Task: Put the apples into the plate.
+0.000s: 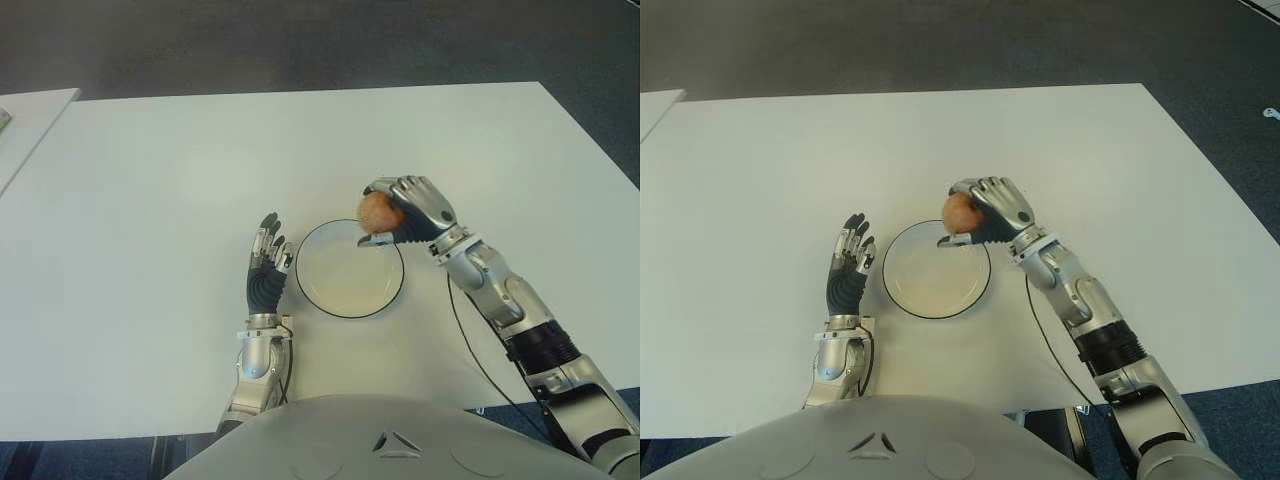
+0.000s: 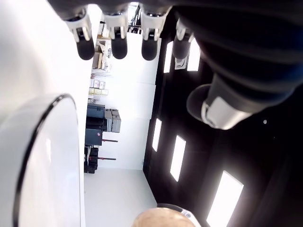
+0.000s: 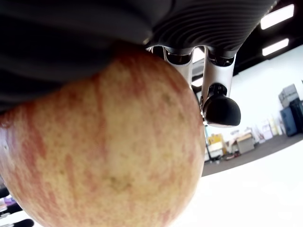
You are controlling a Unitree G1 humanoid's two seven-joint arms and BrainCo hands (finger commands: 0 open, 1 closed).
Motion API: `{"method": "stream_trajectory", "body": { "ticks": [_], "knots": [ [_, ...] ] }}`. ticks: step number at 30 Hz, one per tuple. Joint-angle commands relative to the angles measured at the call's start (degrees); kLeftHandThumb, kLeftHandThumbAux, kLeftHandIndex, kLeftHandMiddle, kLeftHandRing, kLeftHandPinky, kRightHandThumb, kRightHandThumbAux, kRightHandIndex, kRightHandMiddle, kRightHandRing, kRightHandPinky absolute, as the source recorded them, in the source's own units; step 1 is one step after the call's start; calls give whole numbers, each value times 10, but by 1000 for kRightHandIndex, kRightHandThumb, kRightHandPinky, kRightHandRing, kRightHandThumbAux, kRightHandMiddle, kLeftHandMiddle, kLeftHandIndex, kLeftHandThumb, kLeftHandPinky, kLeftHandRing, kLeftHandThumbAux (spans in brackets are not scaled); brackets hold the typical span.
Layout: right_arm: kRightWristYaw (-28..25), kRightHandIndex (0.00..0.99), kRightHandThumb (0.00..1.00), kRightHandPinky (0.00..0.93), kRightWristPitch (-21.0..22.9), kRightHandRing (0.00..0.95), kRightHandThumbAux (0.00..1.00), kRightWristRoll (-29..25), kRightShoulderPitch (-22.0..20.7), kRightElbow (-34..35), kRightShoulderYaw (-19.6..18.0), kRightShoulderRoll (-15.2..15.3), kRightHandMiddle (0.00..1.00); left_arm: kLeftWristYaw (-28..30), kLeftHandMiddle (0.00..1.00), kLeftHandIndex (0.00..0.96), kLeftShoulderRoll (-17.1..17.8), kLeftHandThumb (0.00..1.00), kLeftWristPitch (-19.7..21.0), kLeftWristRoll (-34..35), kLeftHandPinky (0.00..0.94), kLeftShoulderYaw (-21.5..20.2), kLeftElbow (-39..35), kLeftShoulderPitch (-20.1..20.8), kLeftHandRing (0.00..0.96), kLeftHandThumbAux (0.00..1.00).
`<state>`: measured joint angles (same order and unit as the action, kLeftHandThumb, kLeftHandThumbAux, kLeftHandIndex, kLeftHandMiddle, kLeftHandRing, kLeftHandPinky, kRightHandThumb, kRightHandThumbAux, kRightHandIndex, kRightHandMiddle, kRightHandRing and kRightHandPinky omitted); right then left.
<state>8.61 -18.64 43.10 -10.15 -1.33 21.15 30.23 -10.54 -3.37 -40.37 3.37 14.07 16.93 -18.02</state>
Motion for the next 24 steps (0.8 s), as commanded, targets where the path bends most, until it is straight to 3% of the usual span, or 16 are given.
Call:
{"method": "stream_trajectory", "body": {
  "ticks": [1,13,24],
  "knots": [
    [-15,440,735,843,-16,851,710,17,22,31,19,-9,860,-6,49,49,-68,127,11,10,12,0,57,-15,22,587],
    [-12,440,729,851,-55,856,712,66,33,34,45,-9,860,-22,40,36,-70,118,10,-3,23,0,62,-12,19,583],
    [-7,441,726,854,-89,855,710,93,34,19,58,-4,856,-22,31,25,-69,95,34,-3,17,7,41,-14,11,570]
  ]
}}
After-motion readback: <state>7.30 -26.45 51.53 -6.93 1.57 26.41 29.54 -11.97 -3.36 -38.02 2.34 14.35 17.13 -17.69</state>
